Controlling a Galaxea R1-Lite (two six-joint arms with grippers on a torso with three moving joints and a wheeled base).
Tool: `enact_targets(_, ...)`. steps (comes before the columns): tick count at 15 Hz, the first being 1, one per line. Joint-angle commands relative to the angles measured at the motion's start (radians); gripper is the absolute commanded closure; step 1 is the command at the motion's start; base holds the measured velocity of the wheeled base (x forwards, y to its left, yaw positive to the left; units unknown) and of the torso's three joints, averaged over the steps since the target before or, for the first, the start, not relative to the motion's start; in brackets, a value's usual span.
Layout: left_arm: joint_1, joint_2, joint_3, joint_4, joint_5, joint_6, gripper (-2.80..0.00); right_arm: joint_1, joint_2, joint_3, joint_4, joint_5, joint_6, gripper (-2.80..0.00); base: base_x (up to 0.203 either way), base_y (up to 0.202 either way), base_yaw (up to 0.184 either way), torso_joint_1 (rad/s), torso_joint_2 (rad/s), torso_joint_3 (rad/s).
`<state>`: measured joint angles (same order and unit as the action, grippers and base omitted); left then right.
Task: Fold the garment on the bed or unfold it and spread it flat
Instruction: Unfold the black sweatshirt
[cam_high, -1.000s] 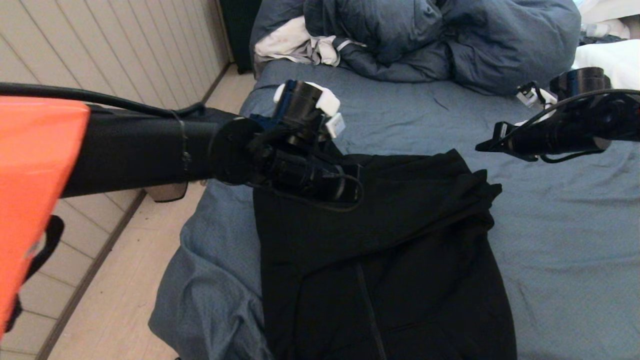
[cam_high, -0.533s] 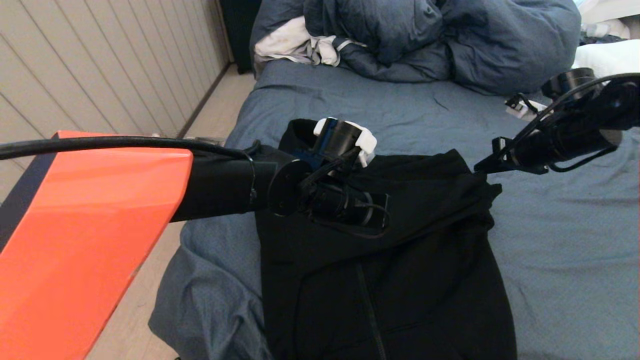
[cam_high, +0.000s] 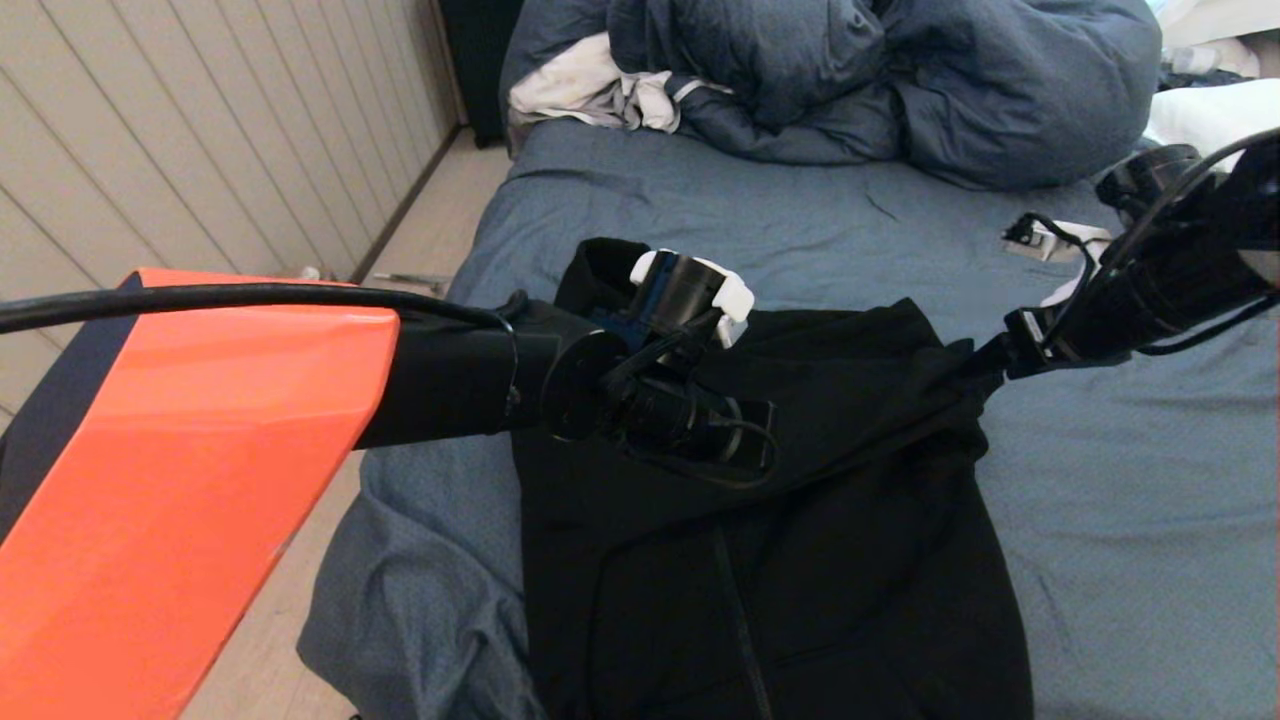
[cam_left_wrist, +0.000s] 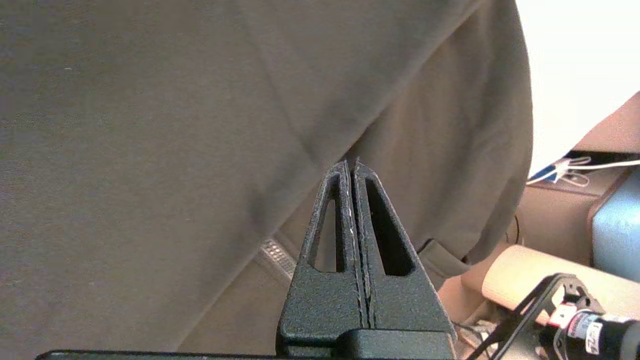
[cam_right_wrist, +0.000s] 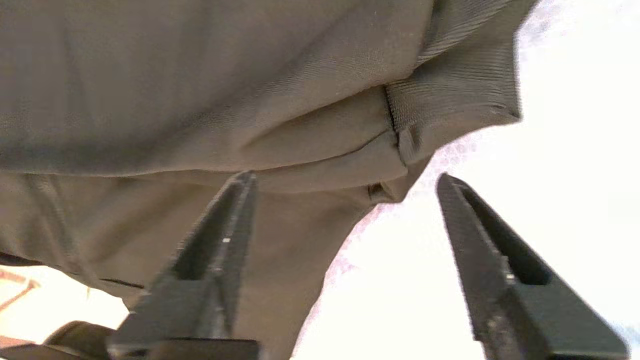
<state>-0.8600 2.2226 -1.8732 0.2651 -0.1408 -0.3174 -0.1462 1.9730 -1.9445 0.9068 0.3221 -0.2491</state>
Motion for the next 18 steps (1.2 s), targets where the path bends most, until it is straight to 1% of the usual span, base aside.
enact_targets(1,-0.001,-0.006,0.0,0.001,0.0,-0.002,0.0,0.0,0.061,-0.005,0.0,0.002,-0.005,-2.8,0.0,0.0,0.0,0.0,0.0,0.0)
enact_targets(3,-0.004,-0.009,0.005,0.001,-0.002,-0.003,0.0,0.005,0.122,-0.008,-0.008,0.003,-0.003,-2.8,0.0,0.0,0.0,0.0,0.0,0.0)
enact_targets(4,-0.008,-0.011,0.013,-0.001,-0.002,0.0,0.0,0.013,0.151,-0.007,-0.035,0.005,0.0,-2.8,0.0,0.0,0.0,0.0,0.0,0.0)
enact_targets(6,-0.011,-0.014,0.017,-0.001,0.0,0.001,0.0,0.033,0.171,-0.002,-0.057,0.005,0.002,-2.8,0.0,0.0,0.0,0.0,0.0,0.0)
enact_targets(7,-0.013,-0.012,0.017,-0.001,0.0,0.001,0.0,0.034,0.173,0.001,-0.059,0.003,0.002,0.0,0.0,0.0,0.0,0.0,0.0,0.0)
enact_targets(12,-0.017,-0.012,0.017,-0.001,0.0,0.003,0.0,0.036,0.158,-0.004,-0.066,0.014,0.006,0.0,0.0,0.0,0.0,0.0,0.0,0.0)
enact_targets(18,-0.021,-0.027,0.041,0.0,0.0,0.001,0.0,0.036,0.013,0.009,-0.069,0.022,0.028,0.0,0.0,0.0,0.0,0.0,0.0,0.0)
